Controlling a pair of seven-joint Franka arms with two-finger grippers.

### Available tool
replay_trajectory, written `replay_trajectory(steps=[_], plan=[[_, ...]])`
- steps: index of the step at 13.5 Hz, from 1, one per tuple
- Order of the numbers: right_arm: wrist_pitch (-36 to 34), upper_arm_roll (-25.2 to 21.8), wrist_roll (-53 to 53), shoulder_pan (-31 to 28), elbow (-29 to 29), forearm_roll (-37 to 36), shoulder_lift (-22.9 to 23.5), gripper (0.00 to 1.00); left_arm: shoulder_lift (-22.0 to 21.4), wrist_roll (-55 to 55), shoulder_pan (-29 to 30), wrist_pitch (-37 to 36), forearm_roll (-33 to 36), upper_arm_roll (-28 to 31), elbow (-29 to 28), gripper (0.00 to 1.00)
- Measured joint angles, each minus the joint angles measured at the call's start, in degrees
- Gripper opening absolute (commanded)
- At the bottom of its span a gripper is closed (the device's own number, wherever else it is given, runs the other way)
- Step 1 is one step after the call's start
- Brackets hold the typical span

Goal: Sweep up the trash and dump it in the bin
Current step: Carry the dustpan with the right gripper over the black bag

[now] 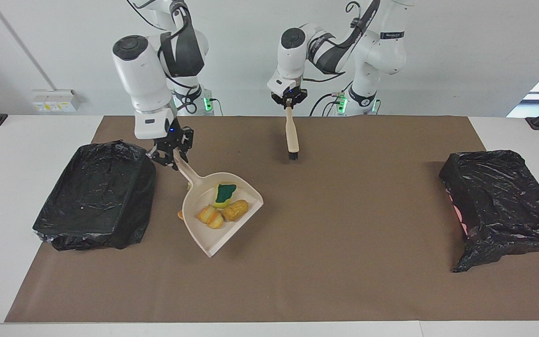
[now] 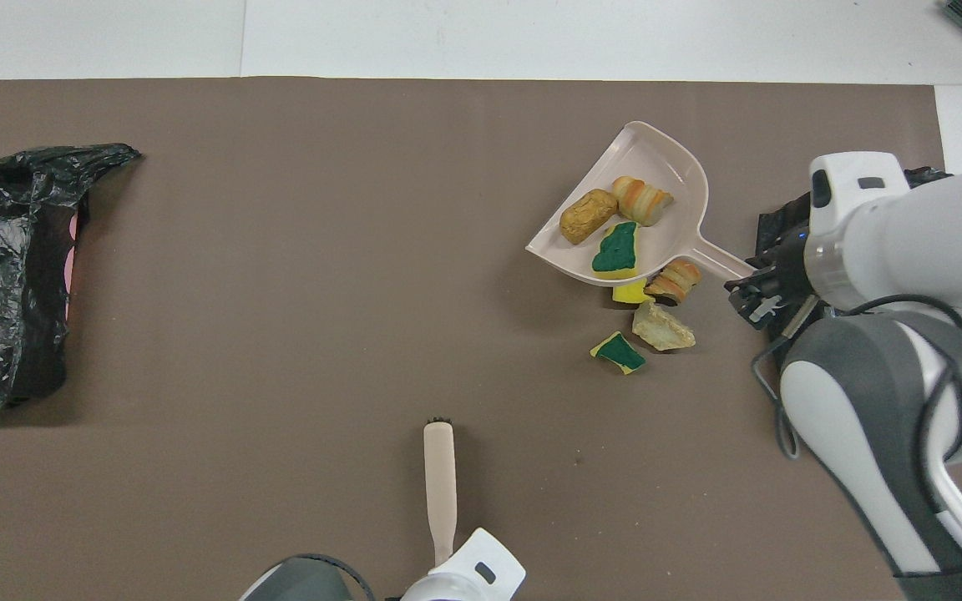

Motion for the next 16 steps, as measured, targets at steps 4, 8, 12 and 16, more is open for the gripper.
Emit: replay_trajectory(steps=[4,8,12,16], plan=[[-0.02,-0.23,-16.76,-10.28,1.59,3.38,-0.38,0.0,0.22,-1.94,-2.19,1.87,-2.73,0.03,-1.23,0.0],[-0.7,-0.88,-31.4,-20.14,2.16,4.61,-0.37,0.0,1.26,-1.96,-2.58,2.8,-3.39,0.06,-1.47,0.0],[-3.14,-1.23,-39.83,-27.59,5.33,4.58,-0.35,0.0,1.46,-1.95,-2.82,2.97,-3.59,0.08,-1.53,0.0],[-3.54,-1.51,-47.49,-33.25,7.08,3.97,-0.34,0.0,1.8,-1.94,-2.86,2.99,-3.61,0.09,-1.58,0.04]])
